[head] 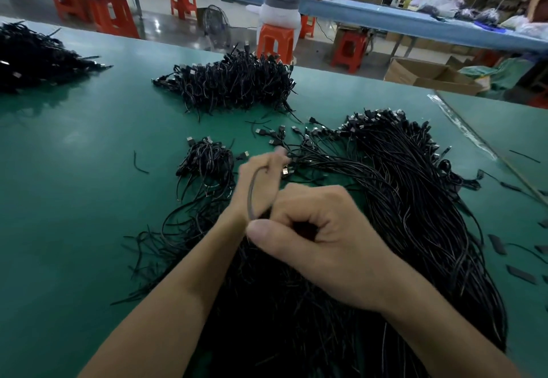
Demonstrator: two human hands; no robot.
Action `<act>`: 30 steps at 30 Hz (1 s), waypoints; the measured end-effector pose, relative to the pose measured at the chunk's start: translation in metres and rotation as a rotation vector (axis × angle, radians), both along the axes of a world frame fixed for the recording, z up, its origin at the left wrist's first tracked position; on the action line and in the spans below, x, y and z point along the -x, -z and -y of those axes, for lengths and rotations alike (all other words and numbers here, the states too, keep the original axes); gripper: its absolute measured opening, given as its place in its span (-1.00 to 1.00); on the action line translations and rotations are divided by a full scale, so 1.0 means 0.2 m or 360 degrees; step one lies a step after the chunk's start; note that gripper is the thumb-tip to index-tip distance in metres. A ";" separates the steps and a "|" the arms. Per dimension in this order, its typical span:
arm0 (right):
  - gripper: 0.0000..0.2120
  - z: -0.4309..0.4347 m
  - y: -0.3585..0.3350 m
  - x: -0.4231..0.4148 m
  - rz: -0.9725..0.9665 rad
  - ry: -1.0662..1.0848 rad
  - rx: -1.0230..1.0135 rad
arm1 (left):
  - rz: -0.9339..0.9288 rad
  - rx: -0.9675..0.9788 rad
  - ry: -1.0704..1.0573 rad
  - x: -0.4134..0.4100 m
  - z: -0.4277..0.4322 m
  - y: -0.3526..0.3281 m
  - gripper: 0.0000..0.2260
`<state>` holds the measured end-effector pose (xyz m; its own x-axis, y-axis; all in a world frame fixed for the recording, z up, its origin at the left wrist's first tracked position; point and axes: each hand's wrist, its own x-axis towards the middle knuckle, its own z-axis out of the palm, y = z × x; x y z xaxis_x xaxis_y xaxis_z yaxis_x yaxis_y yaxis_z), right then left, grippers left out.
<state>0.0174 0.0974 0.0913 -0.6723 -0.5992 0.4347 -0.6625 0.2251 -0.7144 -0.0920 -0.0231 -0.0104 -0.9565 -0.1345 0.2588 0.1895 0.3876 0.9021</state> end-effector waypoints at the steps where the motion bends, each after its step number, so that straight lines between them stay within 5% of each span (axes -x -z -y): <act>1: -0.61 -0.03 0.00 0.01 -0.0007 0.0044 0.0040 | 0.0043 -0.0232 -0.0077 0.02 0.02 -0.01 -0.55; 4: -0.58 -0.14 0.01 0.06 0.0169 0.0368 -0.0095 | 0.0187 -0.0947 -0.0380 0.04 0.15 -0.04 -0.26; 7: -0.55 -0.24 0.07 0.15 0.0376 0.0751 -0.0789 | -0.0091 -0.1148 -0.0635 0.04 0.22 -0.11 -0.36; 9: -0.54 -0.29 0.12 0.18 0.0444 0.0894 -0.1238 | -0.0420 -0.1005 -0.0647 0.01 0.22 -0.16 -0.52; 12: -0.65 -0.29 0.16 0.19 0.0408 0.0891 -0.1480 | -0.0711 -0.0149 -0.0396 -0.02 0.20 -0.17 -0.71; 15: -0.17 -0.25 0.17 0.19 0.0715 0.0527 -0.1073 | -0.0753 0.0654 -0.0279 -0.05 0.12 -0.15 -0.83; 18: -0.06 -0.21 0.16 0.18 0.0926 0.0304 -0.0403 | -0.0785 0.1027 -0.0176 -0.07 0.05 -0.14 -0.91; 20: -0.11 -0.18 0.16 0.19 0.0944 0.0409 -0.0072 | -0.0816 0.1181 -0.0084 -0.08 0.02 -0.12 -0.96; 23: -0.58 -0.16 0.17 0.21 0.0616 0.0772 -0.0029 | -0.0899 0.1332 0.0004 -0.08 0.00 -0.11 -0.86; 25: -0.80 -0.17 0.18 0.22 0.0340 0.0896 -0.0050 | -0.0871 0.1245 -0.0017 -0.07 0.01 -0.12 -0.87; 30: -0.83 -0.27 0.16 0.22 0.0164 0.1024 -0.0098 | -0.0508 0.0335 -0.0265 -0.02 0.10 -0.13 -0.83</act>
